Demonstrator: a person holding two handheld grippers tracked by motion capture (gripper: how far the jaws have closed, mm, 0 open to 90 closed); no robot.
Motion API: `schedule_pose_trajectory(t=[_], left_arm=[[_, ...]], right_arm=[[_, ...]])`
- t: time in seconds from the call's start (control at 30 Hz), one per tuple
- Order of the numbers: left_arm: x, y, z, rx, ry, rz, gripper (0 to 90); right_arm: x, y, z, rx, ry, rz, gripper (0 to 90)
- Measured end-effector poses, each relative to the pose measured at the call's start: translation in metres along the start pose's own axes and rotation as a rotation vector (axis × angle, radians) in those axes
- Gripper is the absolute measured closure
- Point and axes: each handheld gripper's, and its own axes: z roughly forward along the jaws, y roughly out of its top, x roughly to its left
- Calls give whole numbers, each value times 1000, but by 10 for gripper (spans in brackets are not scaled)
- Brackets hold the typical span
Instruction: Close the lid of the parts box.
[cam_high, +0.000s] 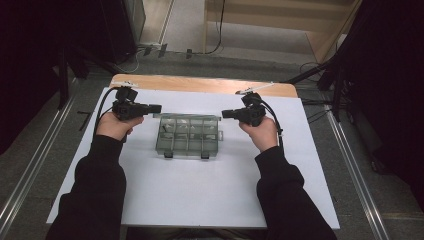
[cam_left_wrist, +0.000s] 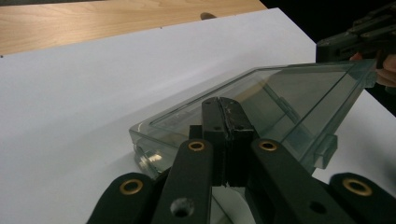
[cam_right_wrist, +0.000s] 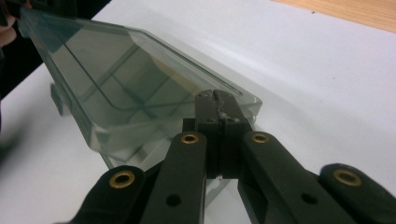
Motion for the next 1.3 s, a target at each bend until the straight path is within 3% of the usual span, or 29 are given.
schedule_pose_trajectory(t=[0.23,0.53,1.3], left_arm=[[-3,-7,2,5,-20,0,895],[-7,-13,0,14,-13,17,895],[-18,-29,-3,26,-45,34,893]], right_arm=[[7,6,4,1,18,-27,900],[18,9,9,22,50,-43,900],[41,-6,3,67,75,-73,900]])
